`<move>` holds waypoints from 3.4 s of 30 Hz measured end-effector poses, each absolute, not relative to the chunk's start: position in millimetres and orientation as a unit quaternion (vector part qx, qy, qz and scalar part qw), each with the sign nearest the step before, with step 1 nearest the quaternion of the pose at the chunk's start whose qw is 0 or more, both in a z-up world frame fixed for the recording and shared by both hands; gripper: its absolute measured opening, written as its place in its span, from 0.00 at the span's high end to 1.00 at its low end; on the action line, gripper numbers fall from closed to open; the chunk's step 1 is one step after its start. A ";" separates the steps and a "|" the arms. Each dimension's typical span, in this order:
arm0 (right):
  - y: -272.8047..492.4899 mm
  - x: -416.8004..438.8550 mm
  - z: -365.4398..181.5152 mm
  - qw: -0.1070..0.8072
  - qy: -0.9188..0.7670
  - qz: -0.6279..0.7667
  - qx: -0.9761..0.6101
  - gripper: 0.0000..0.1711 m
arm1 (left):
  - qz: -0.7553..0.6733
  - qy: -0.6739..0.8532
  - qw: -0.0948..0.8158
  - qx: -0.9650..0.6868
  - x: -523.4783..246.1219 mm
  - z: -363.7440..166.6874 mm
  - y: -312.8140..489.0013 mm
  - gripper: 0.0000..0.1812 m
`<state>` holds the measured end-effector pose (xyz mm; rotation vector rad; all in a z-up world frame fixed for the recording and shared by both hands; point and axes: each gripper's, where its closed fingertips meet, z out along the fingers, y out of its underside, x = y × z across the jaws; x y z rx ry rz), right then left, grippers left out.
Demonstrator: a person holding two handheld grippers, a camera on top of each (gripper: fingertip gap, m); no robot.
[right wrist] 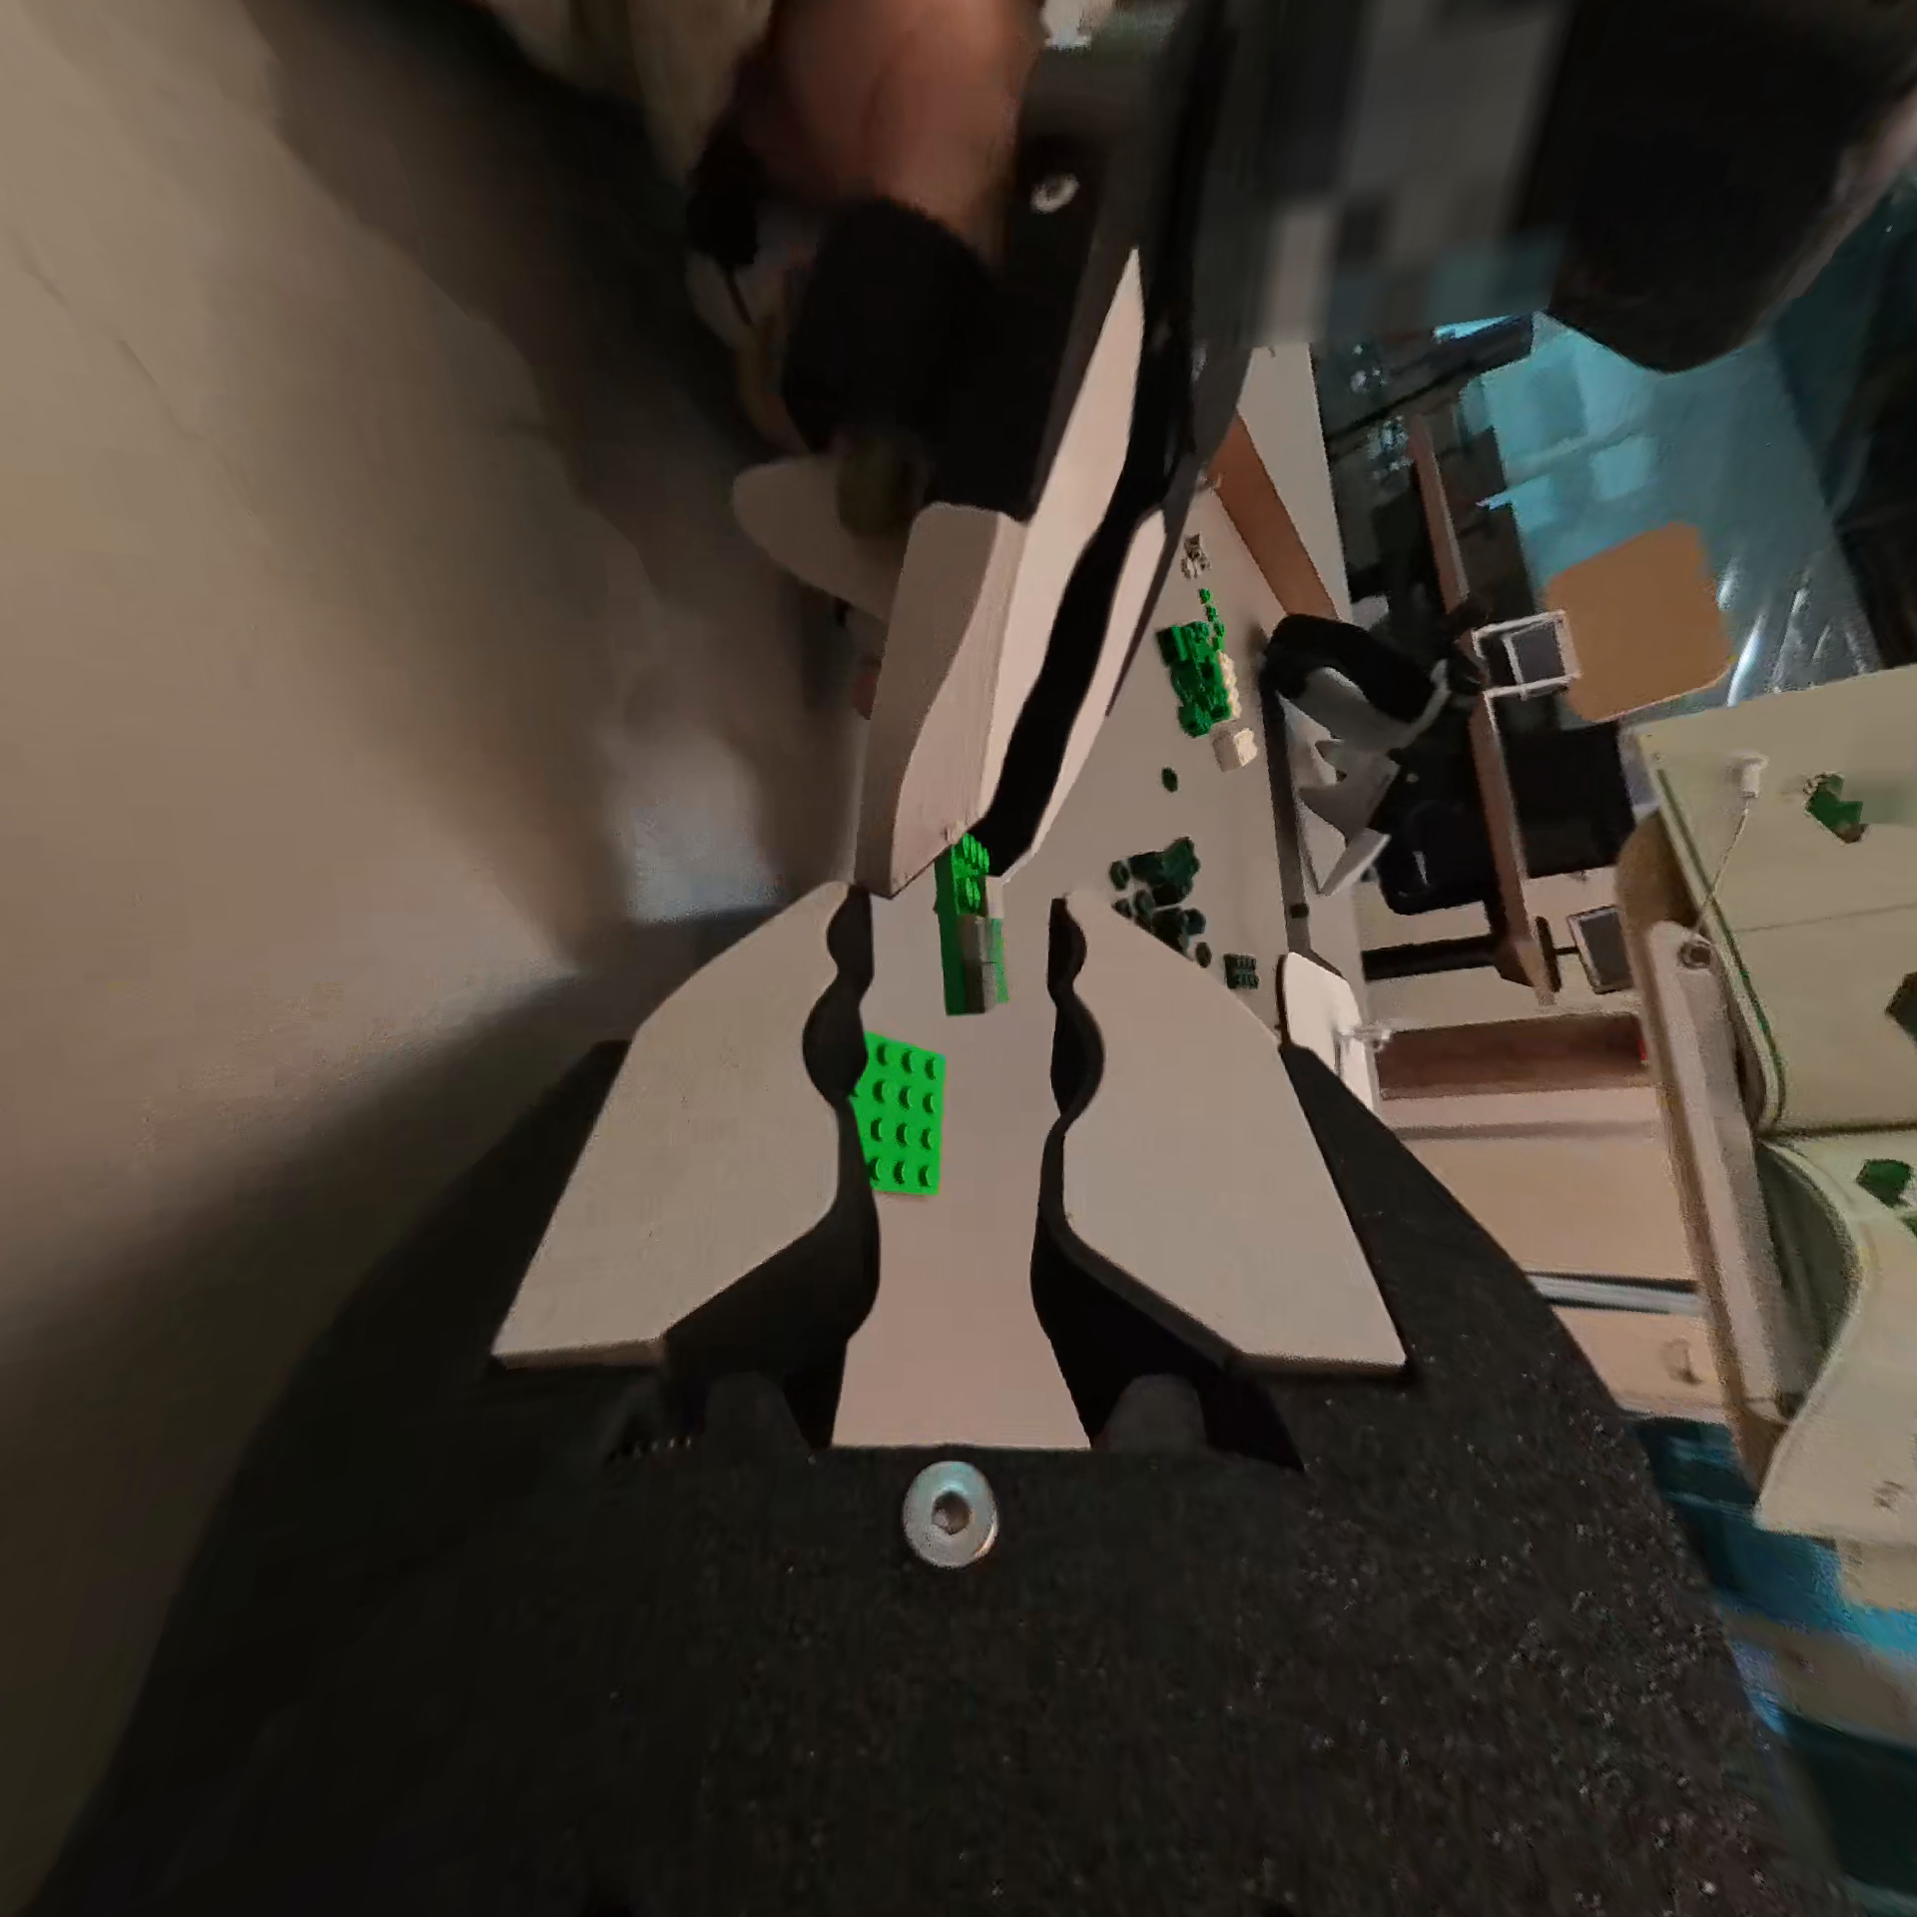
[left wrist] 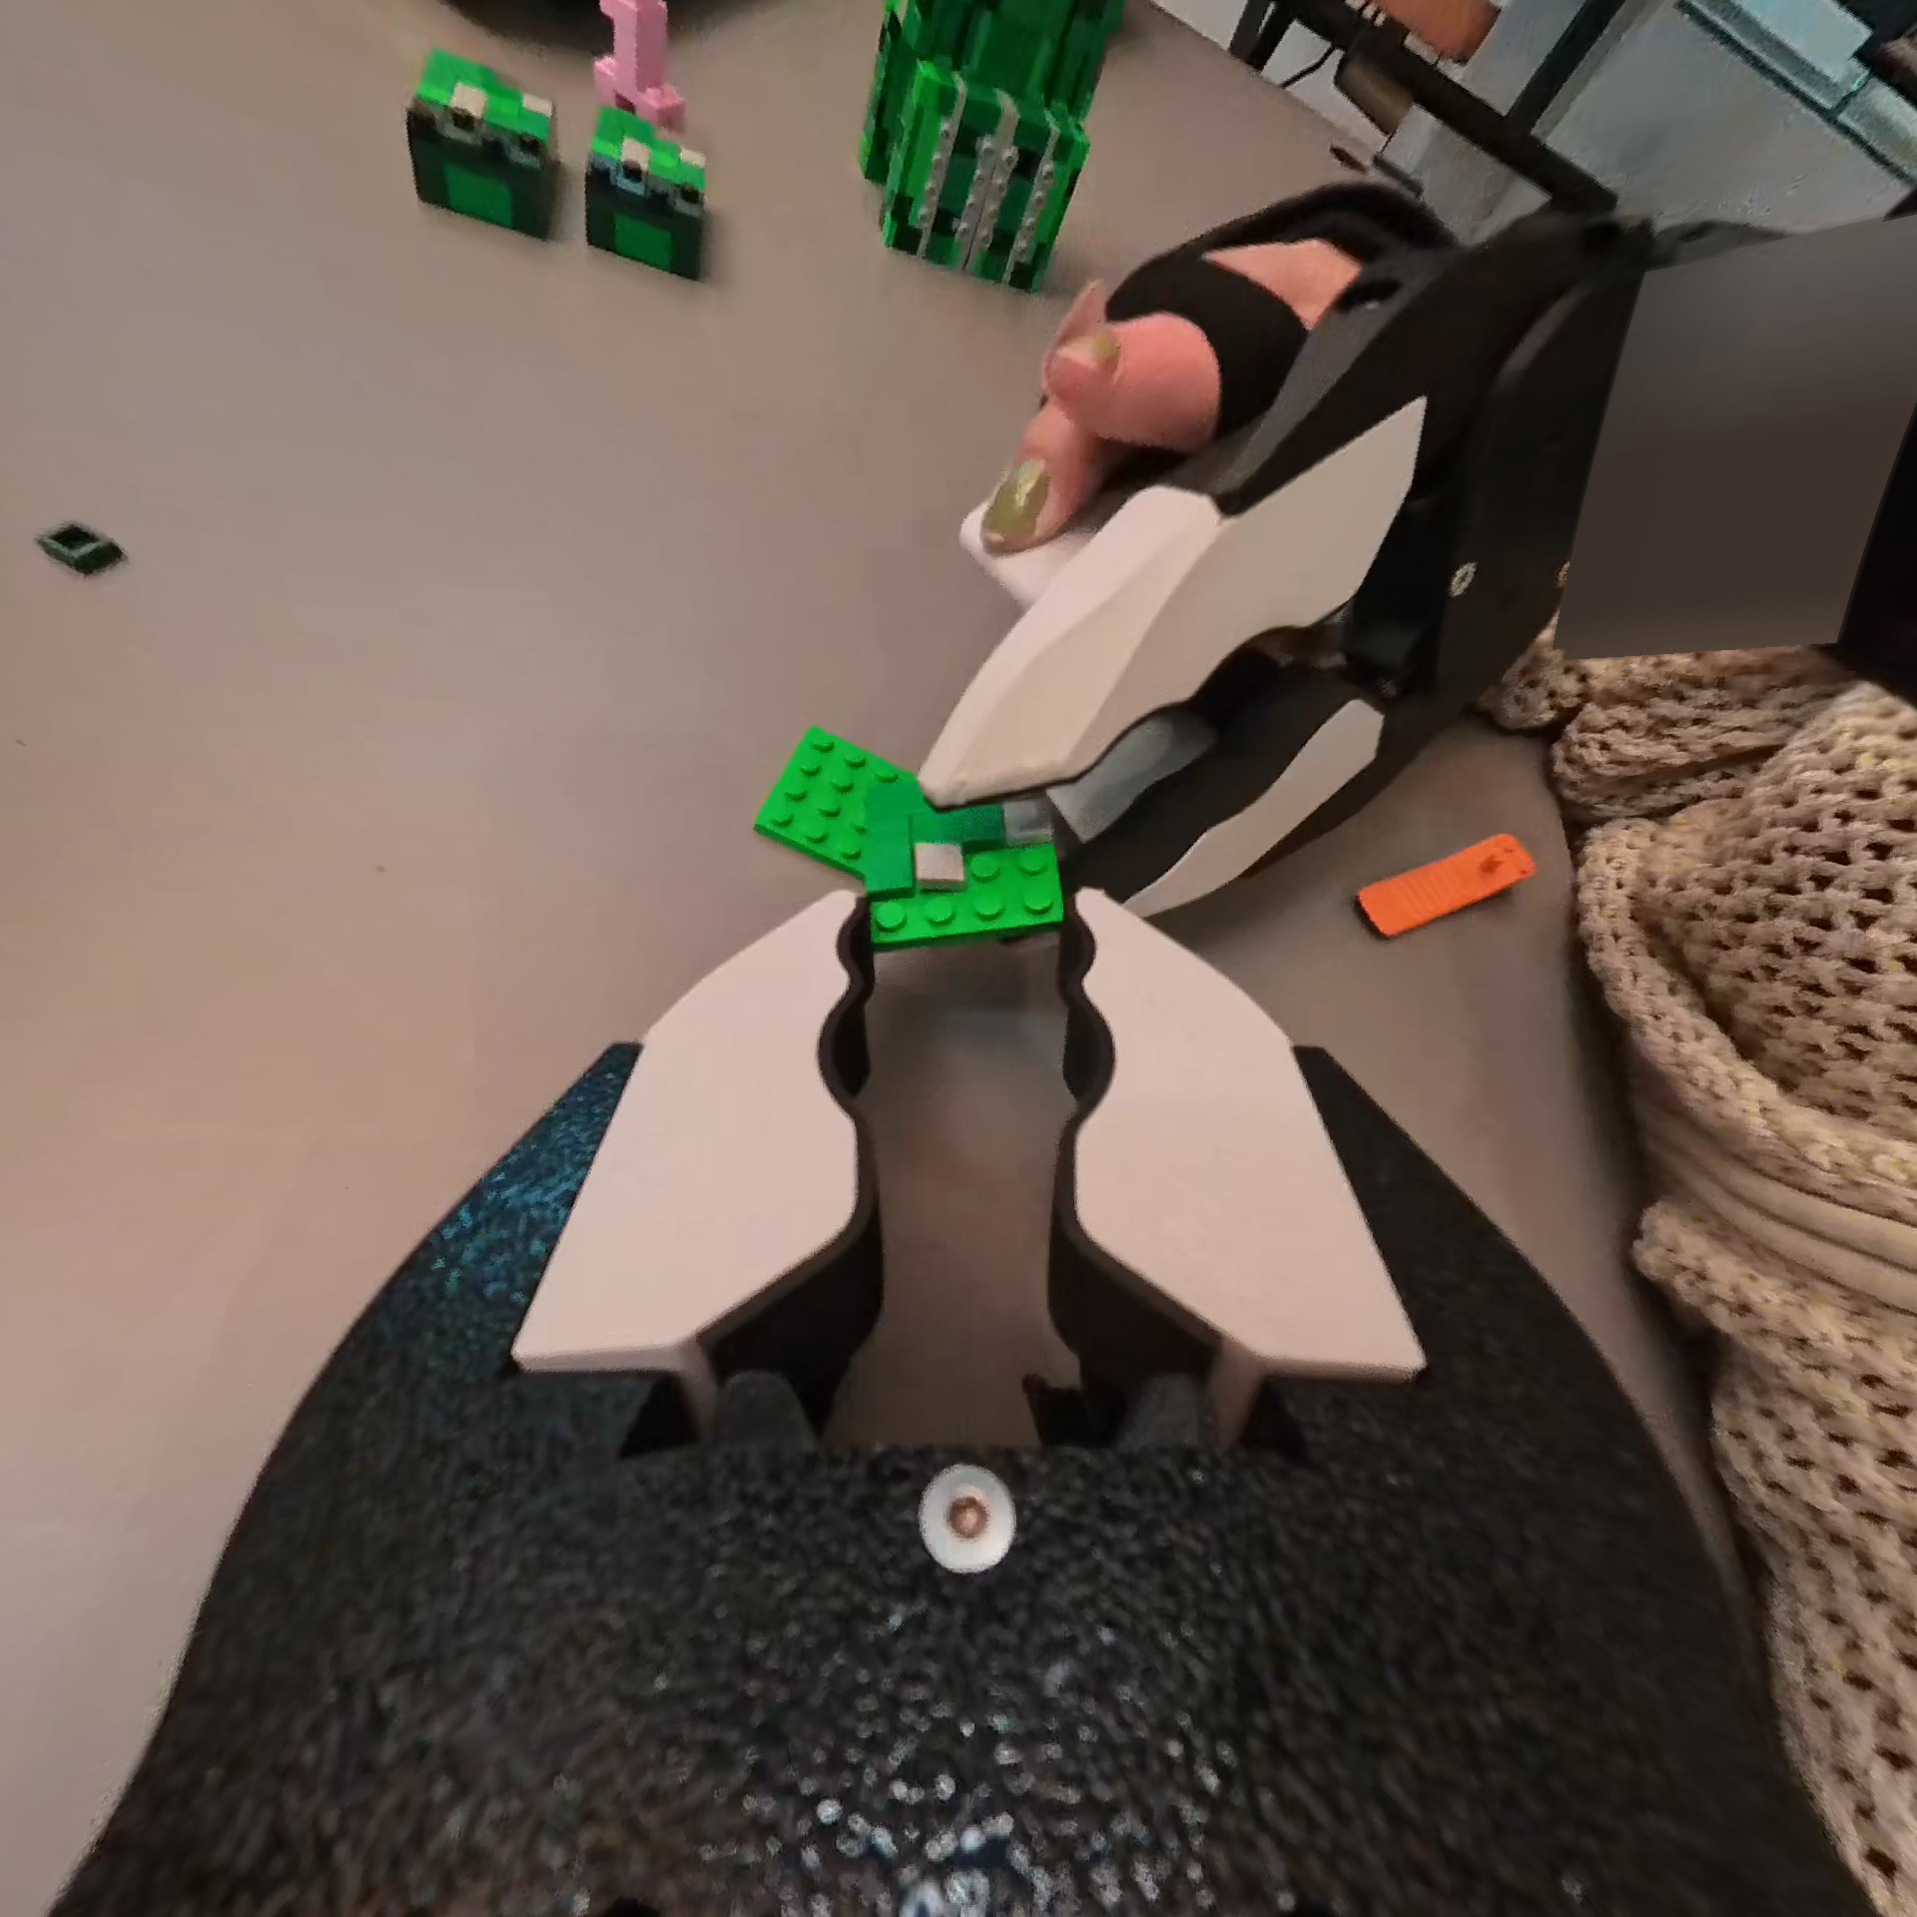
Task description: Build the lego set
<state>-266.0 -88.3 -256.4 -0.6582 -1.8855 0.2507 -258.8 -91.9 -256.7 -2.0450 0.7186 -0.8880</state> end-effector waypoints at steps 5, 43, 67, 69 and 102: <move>-89.0 -266.7 -262.0 0.537 -0.797 0.087 -0.264 0.87 | -0.358 0.271 0.377 -0.810 -259.9 -259.0 -92.1 0.81; -91.2 -265.2 -267.7 0.502 -0.811 0.118 -0.278 0.96 | -0.297 0.325 0.389 -0.809 -256.5 -264.9 -93.0 0.82; -114.1 -243.6 -194.5 0.465 -0.686 0.486 -0.278 0.96 | -0.162 0.468 0.649 -0.577 -236.9 -195.9 -109.9 0.95; -115.2 -243.3 -193.6 0.464 -0.686 0.489 -0.274 0.96 | -0.166 0.472 0.650 -0.572 -236.4 -195.2 -111.5 0.96; -74.8 -257.9 -193.9 0.633 -0.716 0.190 -0.226 0.96 | -0.289 0.326 0.566 -0.700 -241.6 -209.1 -87.8 0.67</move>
